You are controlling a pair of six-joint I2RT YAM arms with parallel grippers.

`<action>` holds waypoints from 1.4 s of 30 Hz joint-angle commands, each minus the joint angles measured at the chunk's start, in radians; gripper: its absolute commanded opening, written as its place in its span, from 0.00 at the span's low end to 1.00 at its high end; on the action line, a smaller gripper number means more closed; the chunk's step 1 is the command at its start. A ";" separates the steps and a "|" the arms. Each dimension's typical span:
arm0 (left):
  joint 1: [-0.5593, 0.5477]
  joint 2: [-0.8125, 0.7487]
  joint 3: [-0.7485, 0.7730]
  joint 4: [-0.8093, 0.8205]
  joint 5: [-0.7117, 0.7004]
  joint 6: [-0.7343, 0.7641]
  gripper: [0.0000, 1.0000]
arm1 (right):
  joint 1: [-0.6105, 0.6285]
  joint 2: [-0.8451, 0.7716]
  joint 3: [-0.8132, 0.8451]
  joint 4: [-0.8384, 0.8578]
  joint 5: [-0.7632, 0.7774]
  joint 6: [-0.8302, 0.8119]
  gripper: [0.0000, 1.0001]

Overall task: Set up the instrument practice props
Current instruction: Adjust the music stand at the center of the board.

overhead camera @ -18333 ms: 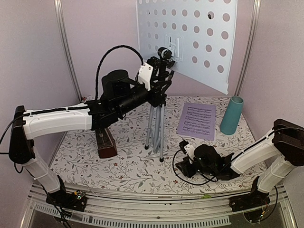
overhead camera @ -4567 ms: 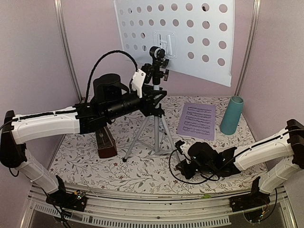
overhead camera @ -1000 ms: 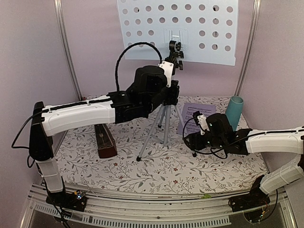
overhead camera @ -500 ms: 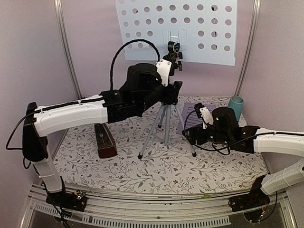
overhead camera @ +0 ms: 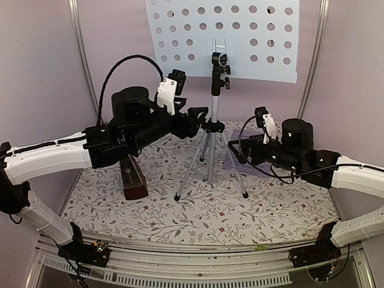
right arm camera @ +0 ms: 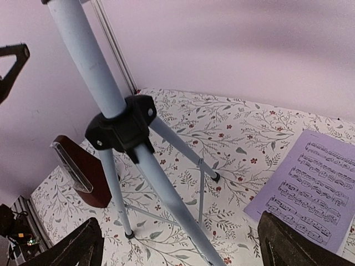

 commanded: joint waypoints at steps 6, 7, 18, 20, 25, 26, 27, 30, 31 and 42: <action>0.098 -0.164 -0.183 0.046 0.090 -0.094 0.76 | 0.170 0.069 0.144 0.134 0.366 0.016 0.94; 0.107 -0.172 -0.192 0.041 0.096 -0.099 0.76 | 0.177 0.088 0.162 0.141 0.401 0.016 0.93; 0.167 -0.222 -0.245 0.032 0.150 -0.116 0.75 | 0.220 0.277 0.301 0.279 0.565 -0.051 0.90; 0.173 -0.222 -0.248 0.032 0.161 -0.119 0.75 | 0.223 0.309 0.328 0.275 0.597 -0.056 0.90; 0.180 -0.228 -0.258 0.034 0.174 -0.123 0.75 | 0.226 0.373 0.396 0.263 0.662 -0.066 0.86; 0.183 -0.231 -0.260 0.033 0.176 -0.122 0.74 | 0.225 0.392 0.421 0.248 0.678 -0.069 0.84; 0.186 -0.234 -0.262 0.033 0.178 -0.123 0.74 | 0.226 0.409 0.441 0.234 0.686 -0.070 0.83; 0.193 -0.242 -0.267 0.031 0.180 -0.123 0.74 | 0.226 0.448 0.483 0.197 0.695 -0.071 0.81; 0.196 -0.246 -0.268 0.030 0.181 -0.123 0.74 | 0.227 0.457 0.493 0.186 0.697 -0.068 0.79; 0.217 -0.253 -0.269 0.026 0.199 -0.123 0.74 | 0.228 0.518 0.542 0.096 0.687 0.015 0.65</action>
